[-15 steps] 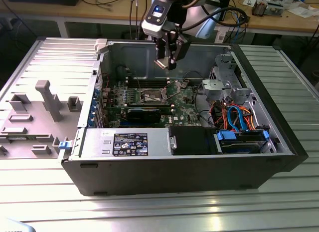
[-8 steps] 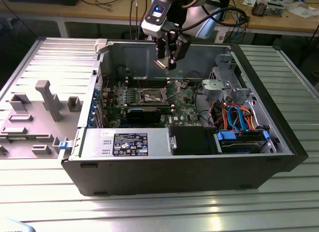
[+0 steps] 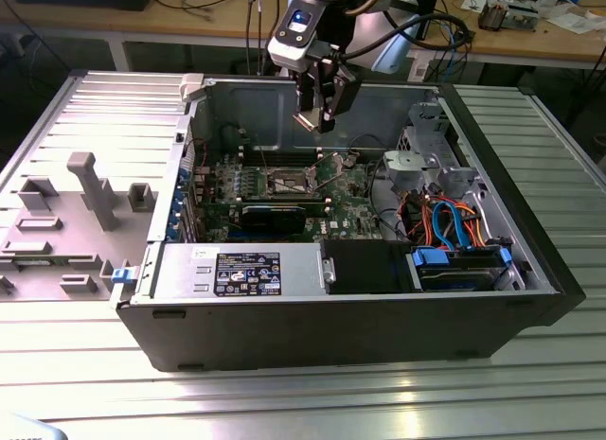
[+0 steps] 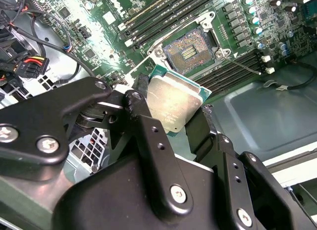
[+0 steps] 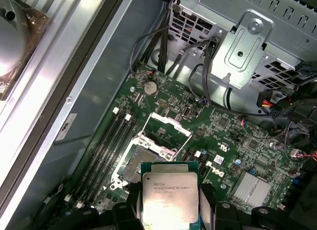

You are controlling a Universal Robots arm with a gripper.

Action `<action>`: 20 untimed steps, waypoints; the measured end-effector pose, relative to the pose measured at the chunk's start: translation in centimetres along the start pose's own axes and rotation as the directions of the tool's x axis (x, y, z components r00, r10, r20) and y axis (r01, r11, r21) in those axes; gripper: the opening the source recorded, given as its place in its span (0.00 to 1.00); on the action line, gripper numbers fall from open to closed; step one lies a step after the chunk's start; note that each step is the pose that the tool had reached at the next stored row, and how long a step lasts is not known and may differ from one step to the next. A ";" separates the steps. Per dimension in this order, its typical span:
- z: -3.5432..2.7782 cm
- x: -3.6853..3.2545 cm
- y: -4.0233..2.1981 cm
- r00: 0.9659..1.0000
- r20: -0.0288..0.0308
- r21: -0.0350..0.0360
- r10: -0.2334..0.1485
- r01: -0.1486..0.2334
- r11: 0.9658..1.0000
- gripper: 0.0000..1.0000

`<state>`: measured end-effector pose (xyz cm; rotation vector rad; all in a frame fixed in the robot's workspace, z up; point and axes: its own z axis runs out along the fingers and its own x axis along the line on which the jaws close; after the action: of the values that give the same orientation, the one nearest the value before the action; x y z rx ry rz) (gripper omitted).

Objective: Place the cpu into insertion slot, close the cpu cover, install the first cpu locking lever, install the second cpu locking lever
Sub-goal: 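Place the cpu into insertion slot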

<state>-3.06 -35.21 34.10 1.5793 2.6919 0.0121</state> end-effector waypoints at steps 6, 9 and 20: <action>0.00 0.00 0.00 1.000 0.000 0.000 0.007 -0.007 1.000 0.55; 0.00 0.00 0.00 1.000 0.000 0.000 0.011 -0.011 1.000 0.55; 0.01 0.00 0.00 1.000 0.001 0.000 0.027 -0.027 1.000 0.55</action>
<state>-3.06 -35.21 34.10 1.6154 2.6702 0.0115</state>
